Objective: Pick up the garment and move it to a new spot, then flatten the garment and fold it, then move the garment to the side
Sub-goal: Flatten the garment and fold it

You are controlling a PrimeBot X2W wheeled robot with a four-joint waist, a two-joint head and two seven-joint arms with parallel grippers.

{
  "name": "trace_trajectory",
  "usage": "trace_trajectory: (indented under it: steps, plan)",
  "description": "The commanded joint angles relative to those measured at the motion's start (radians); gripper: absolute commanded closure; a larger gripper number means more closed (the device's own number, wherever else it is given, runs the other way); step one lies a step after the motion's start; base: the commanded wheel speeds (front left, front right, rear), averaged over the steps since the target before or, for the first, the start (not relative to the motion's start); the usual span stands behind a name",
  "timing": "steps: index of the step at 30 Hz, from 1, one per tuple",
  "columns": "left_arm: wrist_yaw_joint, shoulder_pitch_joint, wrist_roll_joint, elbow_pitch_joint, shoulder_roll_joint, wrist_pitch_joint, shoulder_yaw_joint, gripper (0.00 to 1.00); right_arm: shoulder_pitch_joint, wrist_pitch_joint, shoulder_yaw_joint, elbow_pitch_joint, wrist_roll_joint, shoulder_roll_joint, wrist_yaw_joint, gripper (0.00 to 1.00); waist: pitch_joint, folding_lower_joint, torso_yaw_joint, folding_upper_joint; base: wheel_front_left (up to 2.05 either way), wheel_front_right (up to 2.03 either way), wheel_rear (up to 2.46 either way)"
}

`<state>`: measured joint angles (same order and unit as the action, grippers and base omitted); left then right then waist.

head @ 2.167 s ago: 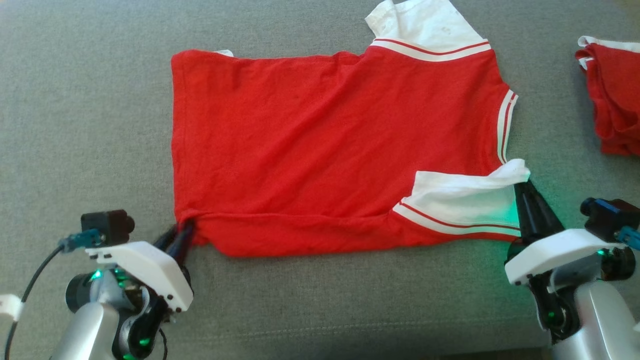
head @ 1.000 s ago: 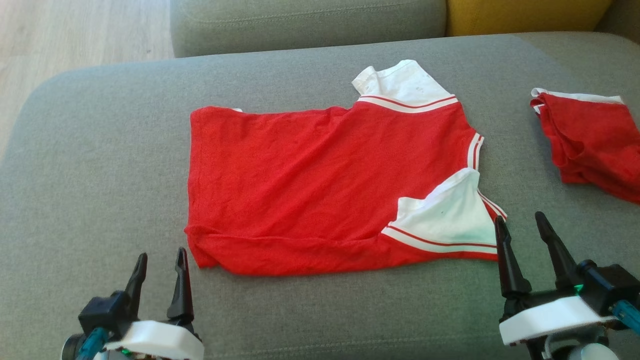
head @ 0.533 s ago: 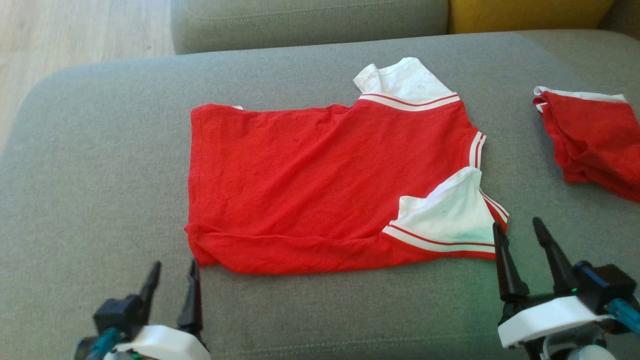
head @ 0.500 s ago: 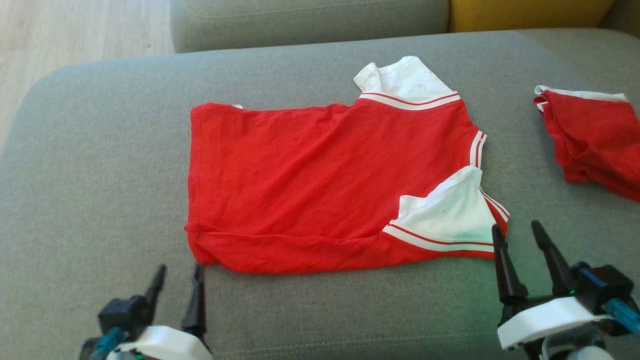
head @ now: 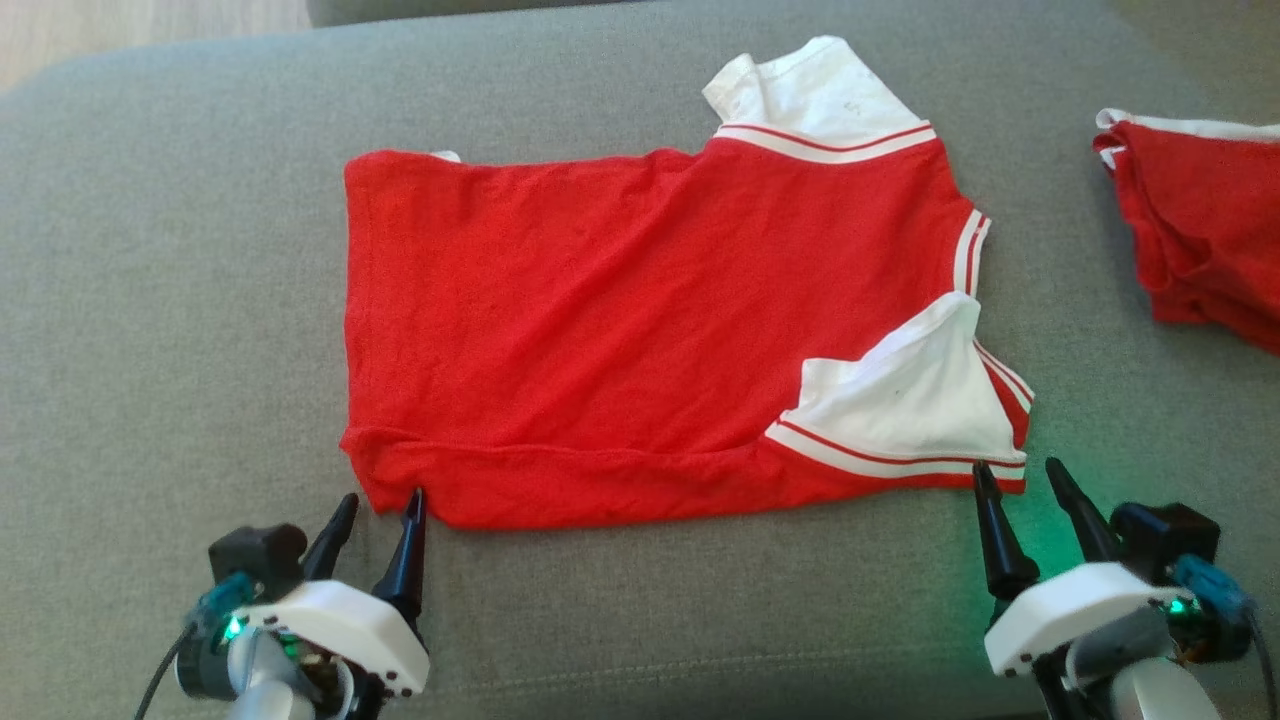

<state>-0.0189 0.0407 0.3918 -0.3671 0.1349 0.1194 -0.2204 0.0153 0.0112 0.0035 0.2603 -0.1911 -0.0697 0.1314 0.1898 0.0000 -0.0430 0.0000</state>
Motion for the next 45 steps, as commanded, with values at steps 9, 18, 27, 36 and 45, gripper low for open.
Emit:
trace_trajectory:
  steps: [9,18,27,36,45]
  plan:
    - [-0.024,0.078,0.031,-0.059,0.01,-0.03,0.027,0.78,-0.097,-0.03,0.007,0.091,-0.031,0.006,-0.001,0.0,0.032,0.0,0.009,0.0,0.0,0.0,0.0]
    - [-0.045,0.094,0.037,-0.07,0.041,-0.018,0.022,1.0,-0.141,-0.047,0.006,0.125,-0.091,0.003,-0.001,1.0,0.036,0.0,0.017,0.0,0.0,0.0,0.0]
    - [-0.026,0.016,0.048,0.097,0.102,-0.083,0.038,1.0,-0.058,-0.098,-0.023,-0.028,-0.122,-0.008,-0.001,1.0,0.006,0.0,0.028,0.0,0.0,0.0,0.0]
    - [0.017,-0.106,0.087,0.285,0.123,-0.19,0.052,1.0,0.087,-0.197,-0.069,-0.184,-0.126,0.005,-0.001,1.0,-0.033,0.0,0.034,0.0,0.0,0.0,0.0]
    - [0.038,-0.16,0.112,0.321,0.113,-0.239,0.039,0.0,0.133,-0.204,-0.078,-0.243,-0.136,0.017,-0.001,0.0,-0.046,0.0,0.028,0.0,0.0,0.0,0.0]
